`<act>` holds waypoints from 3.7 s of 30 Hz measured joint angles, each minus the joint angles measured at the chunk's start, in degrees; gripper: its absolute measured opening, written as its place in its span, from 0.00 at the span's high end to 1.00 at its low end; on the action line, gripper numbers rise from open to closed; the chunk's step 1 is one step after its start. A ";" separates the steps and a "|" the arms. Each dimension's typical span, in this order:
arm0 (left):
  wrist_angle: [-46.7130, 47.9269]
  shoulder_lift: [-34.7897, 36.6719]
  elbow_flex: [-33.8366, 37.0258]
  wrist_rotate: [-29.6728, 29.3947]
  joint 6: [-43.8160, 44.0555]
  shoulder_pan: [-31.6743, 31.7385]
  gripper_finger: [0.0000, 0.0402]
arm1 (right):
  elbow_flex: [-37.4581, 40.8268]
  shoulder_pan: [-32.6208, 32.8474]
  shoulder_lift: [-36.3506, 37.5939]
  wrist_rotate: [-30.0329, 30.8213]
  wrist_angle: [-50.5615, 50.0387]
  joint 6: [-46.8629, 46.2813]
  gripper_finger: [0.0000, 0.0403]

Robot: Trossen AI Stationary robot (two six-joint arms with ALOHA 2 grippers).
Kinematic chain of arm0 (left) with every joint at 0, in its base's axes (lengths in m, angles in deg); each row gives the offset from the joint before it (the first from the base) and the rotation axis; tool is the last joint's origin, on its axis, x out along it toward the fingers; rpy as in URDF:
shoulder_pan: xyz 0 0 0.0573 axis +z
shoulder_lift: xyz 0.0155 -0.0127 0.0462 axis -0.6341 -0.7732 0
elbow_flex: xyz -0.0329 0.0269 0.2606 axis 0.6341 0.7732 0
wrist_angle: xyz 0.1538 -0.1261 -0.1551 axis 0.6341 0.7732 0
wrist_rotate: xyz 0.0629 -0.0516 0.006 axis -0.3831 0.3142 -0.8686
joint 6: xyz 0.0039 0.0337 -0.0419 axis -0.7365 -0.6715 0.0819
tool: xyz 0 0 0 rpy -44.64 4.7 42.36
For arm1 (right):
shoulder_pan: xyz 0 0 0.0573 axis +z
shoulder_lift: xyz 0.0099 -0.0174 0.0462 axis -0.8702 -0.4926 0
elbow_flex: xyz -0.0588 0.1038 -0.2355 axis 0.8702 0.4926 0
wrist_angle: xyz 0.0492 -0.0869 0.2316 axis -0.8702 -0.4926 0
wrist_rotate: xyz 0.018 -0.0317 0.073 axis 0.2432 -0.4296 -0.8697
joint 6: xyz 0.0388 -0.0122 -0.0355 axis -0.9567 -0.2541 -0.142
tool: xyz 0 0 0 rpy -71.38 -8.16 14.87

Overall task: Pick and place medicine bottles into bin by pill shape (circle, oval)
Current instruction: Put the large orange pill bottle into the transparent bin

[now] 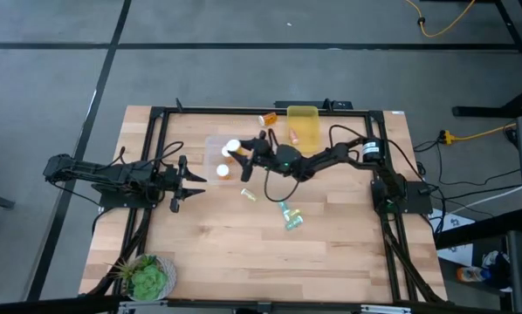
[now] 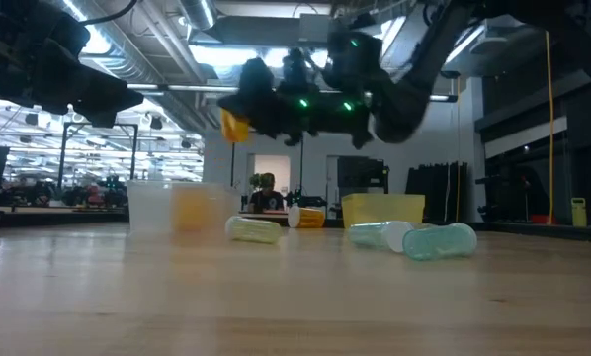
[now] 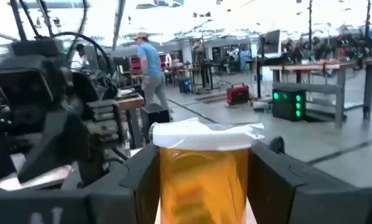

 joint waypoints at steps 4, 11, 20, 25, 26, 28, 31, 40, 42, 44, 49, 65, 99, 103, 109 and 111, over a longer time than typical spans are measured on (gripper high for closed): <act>-0.30 0.00 0.00 0.00 0.01 0.00 0.63 | 3.20 -0.06 -0.02 0.29 1.56 -1.36 0.53; -0.79 0.00 0.00 0.00 0.06 -0.01 0.63 | -2.16 1.13 -1.44 0.26 -2.70 1.89 0.53; -1.86 0.00 0.00 0.02 0.10 0.00 0.63 | -11.45 1.22 -10.12 0.32 -5.69 3.45 0.53; -1.84 0.00 0.00 0.00 -0.38 -0.01 0.63 | -11.18 1.22 -11.43 2.13 -4.74 3.23 0.53; -1.84 0.00 0.00 0.01 -0.39 -0.01 0.63 | -10.83 1.22 -11.73 2.75 -4.93 3.31 0.53; -1.81 0.00 0.00 0.01 -0.40 -0.01 0.63 | -10.50 1.22 -11.86 3.35 -5.22 3.52 0.53; -1.79 0.00 0.00 0.00 -0.40 0.00 0.63 | -9.87 1.20 -11.74 3.36 -4.91 3.43 0.53; -1.79 0.00 0.00 0.00 -0.40 0.00 0.63 | -9.77 1.22 -11.72 3.34 -6.49 3.23 0.53; -1.79 0.00 0.00 0.00 -0.42 0.00 0.63 | -9.77 1.21 -11.72 3.34 -7.15 2.02 0.53; -1.77 0.00 0.00 0.00 -0.40 -0.02 0.63 | -9.77 1.20 -11.72 3.34 -7.91 1.60 0.51; -1.75 0.00 0.00 0.00 -0.42 -0.01 0.63 | -9.77 1.22 -11.72 3.34 -8.50 0.41 0.43; -1.73 0.00 0.00 0.00 -0.42 0.00 0.63 | -9.77 1.18 -11.17 2.52 -4.32 0.24 0.30; -1.61 0.00 0.00 -0.24 -0.38 0.00 0.63 | -52.29 -24.61 -2.31 -12.69 -117.44 18.76 0.30; -1.62 0.00 0.00 -0.29 -0.36 -0.01 0.63 | -56.58 -24.90 -8.20 -12.56 -122.56 30.33 0.30; -1.62 0.00 0.00 -0.40 -0.38 -0.01 0.63 | -58.72 -25.03 -12.88 -8.26 -125.37 39.57 0.30; -1.56 0.00 0.00 -0.40 -0.38 -0.02 0.63 | -58.62 -25.08 -13.83 -8.23 -125.01 41.78 0.30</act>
